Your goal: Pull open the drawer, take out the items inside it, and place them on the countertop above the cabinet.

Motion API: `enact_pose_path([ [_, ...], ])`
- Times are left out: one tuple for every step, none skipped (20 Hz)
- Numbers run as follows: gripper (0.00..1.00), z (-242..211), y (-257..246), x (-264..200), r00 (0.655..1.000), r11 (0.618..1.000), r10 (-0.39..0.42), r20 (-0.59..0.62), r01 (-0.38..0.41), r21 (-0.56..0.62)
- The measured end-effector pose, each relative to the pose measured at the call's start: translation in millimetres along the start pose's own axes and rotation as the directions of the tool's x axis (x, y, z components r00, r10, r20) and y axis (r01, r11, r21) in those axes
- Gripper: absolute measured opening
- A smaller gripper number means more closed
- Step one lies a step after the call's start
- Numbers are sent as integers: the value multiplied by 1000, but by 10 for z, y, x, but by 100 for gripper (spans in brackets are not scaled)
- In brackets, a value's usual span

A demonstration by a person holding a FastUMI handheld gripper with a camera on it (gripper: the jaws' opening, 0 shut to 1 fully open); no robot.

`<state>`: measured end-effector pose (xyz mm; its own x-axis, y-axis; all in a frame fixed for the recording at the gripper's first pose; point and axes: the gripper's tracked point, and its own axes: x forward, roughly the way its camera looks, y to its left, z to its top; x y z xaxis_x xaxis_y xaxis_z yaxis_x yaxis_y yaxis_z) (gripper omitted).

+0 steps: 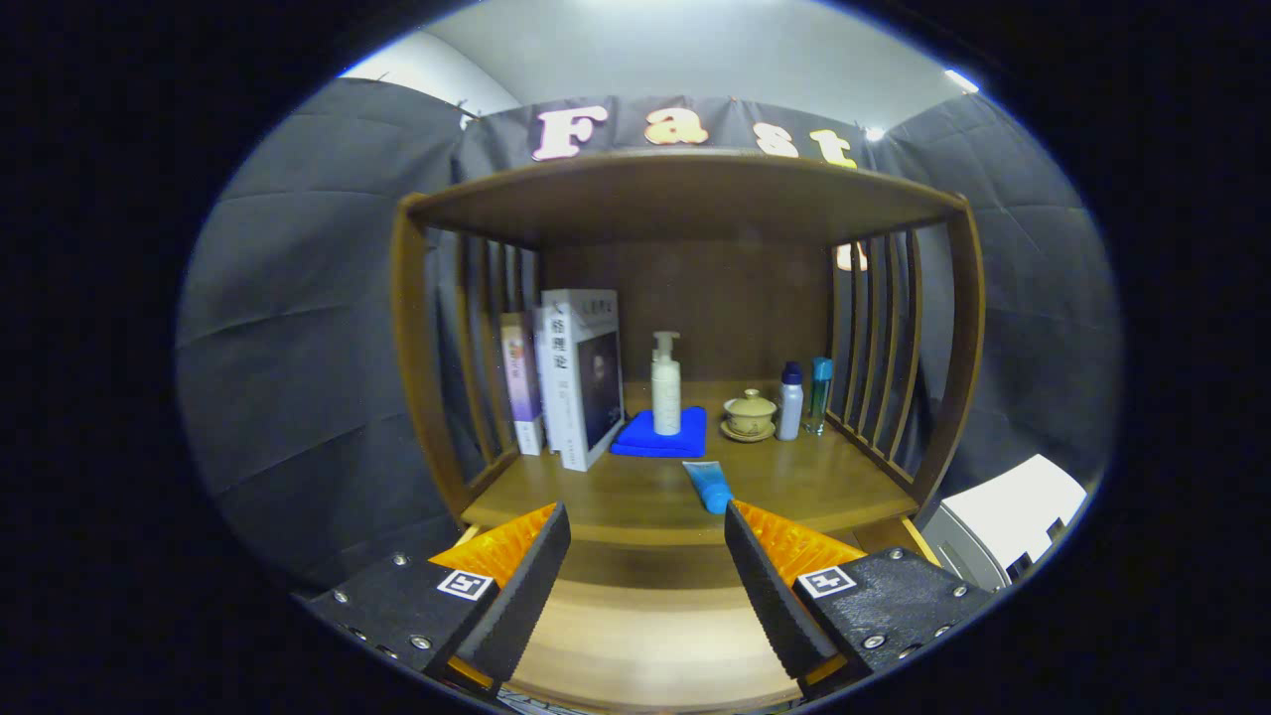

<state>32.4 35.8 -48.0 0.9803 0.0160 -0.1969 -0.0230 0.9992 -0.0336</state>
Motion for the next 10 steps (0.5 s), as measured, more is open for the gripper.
enact_pose_path([
  [96,-6,58,-171,1000,1000,12,26,-11,-13],
  [96,-8,115,-345,998,999,20,57,-19,-26],
  [96,-34,165,-503,996,999,27,89,-24,-37],
  [96,-90,211,-656,993,999,32,117,-27,-44],
  [96,-160,259,-796,989,998,38,143,-31,-47],
  [96,-262,313,-924,987,998,50,153,-42,-51],
  [96,-380,368,-1045,986,997,63,156,-56,-52],
  [96,-496,407,-1134,984,996,77,158,-69,-57],
  [96,-606,418,-1227,984,995,83,158,-73,-68],
  [96,-707,409,-1300,984,994,85,160,-72,-83],
])
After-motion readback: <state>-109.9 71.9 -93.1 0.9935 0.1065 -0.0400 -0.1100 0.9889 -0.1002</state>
